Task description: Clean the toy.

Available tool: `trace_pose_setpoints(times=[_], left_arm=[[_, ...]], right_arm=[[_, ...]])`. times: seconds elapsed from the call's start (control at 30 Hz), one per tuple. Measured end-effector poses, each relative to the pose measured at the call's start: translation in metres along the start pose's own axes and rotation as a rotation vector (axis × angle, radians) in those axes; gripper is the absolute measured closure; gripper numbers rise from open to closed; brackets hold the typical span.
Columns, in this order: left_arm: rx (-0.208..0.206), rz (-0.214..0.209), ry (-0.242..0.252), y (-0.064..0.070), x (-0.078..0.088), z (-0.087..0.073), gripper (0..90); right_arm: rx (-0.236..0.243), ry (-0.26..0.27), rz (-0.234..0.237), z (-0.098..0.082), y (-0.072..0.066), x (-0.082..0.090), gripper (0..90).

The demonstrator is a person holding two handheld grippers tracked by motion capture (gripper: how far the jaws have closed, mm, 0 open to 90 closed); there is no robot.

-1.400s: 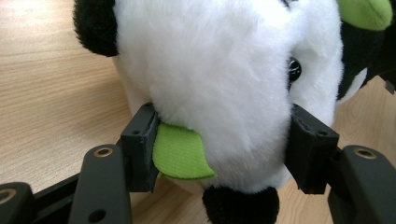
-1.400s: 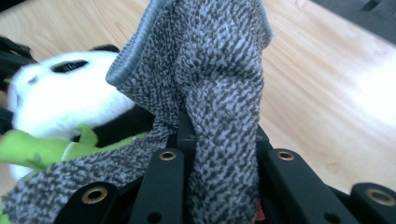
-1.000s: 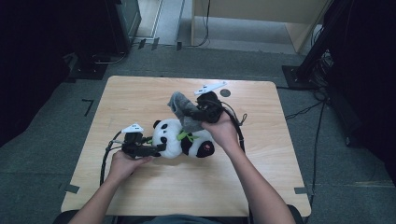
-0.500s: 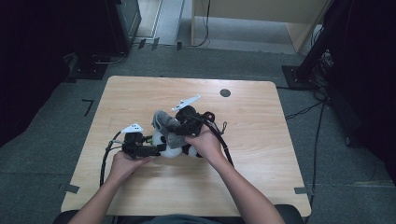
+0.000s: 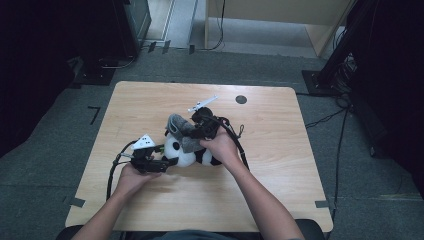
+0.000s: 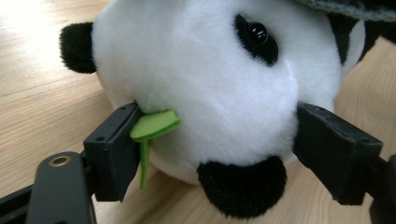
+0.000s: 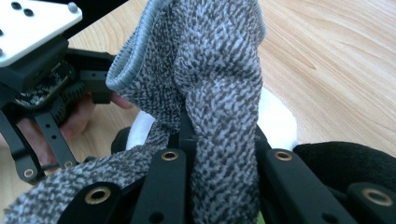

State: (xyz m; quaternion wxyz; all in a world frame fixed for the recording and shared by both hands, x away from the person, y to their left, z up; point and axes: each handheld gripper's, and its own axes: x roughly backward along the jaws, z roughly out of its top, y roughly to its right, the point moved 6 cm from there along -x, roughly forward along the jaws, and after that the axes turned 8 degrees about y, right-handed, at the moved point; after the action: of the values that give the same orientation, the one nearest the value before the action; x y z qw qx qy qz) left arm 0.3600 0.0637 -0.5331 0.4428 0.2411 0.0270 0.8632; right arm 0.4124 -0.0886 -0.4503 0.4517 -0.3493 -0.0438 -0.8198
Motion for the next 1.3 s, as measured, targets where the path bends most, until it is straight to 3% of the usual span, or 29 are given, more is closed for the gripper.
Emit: trace_pose_setpoints(times=[0.07, 0.17, 0.33, 0.43, 0.57, 0.67, 0.73, 0.83, 0.9, 0.97, 1.13, 1.3], left_arm=[[-0.015, -0.002, 0.016, 0.0, -0.003, -0.001, 15.5], [-0.071, 0.016, 0.057, 0.001, -0.011, -0.005, 7.2], [-0.049, 0.029, 0.036, 0.004, -0.016, -0.005, 0.5], [-0.034, 0.052, 0.043, 0.002, -0.014, -0.006, 12.4], [-0.036, 0.06, 0.061, 0.003, -0.01, -0.006, 27.9], [-0.048, 0.06, 0.064, 0.003, -0.009, -0.006, 30.1], [-0.028, 0.058, 0.065, 0.002, -0.008, -0.005, 31.7], [-0.008, 0.055, 0.053, 0.002, -0.007, -0.004, 33.4], [0.01, 0.055, 0.041, 0.001, -0.006, -0.004, 35.4], [0.01, 0.053, 0.037, 0.001, -0.006, -0.003, 37.1], [0.016, 0.056, 0.024, 0.001, -0.006, -0.002, 38.0], [0.03, 0.051, 0.029, 0.0, -0.006, -0.001, 38.0]], right_arm=[[-0.009, -0.002, 0.007, 0.0, 0.001, -0.002, 78.0], [-0.011, -0.009, 0.002, -0.001, 0.001, -0.003, 78.1], [-0.022, -0.011, 0.011, -0.001, 0.001, -0.005, 78.1], [-0.017, -0.008, 0.002, -0.001, -0.001, -0.004, 78.1], [-0.053, 0.035, 0.014, 0.007, -0.013, 0.002, 78.2], [-0.041, 0.057, 0.025, 0.011, -0.023, 0.003, 78.1], [-0.031, 0.065, 0.036, 0.012, -0.034, 0.0, 78.0], [-0.028, 0.022, 0.028, 0.004, -0.044, -0.014, 77.7], [-0.004, -0.011, -0.007, -0.006, -0.041, -0.022, 77.5], [-0.006, 0.013, -0.005, -0.01, -0.037, -0.021, 77.5], [0.056, -0.008, -0.051, -0.012, -0.033, -0.008, 77.4], [0.089, -0.026, -0.098, -0.012, -0.026, 0.005, 76.8]])
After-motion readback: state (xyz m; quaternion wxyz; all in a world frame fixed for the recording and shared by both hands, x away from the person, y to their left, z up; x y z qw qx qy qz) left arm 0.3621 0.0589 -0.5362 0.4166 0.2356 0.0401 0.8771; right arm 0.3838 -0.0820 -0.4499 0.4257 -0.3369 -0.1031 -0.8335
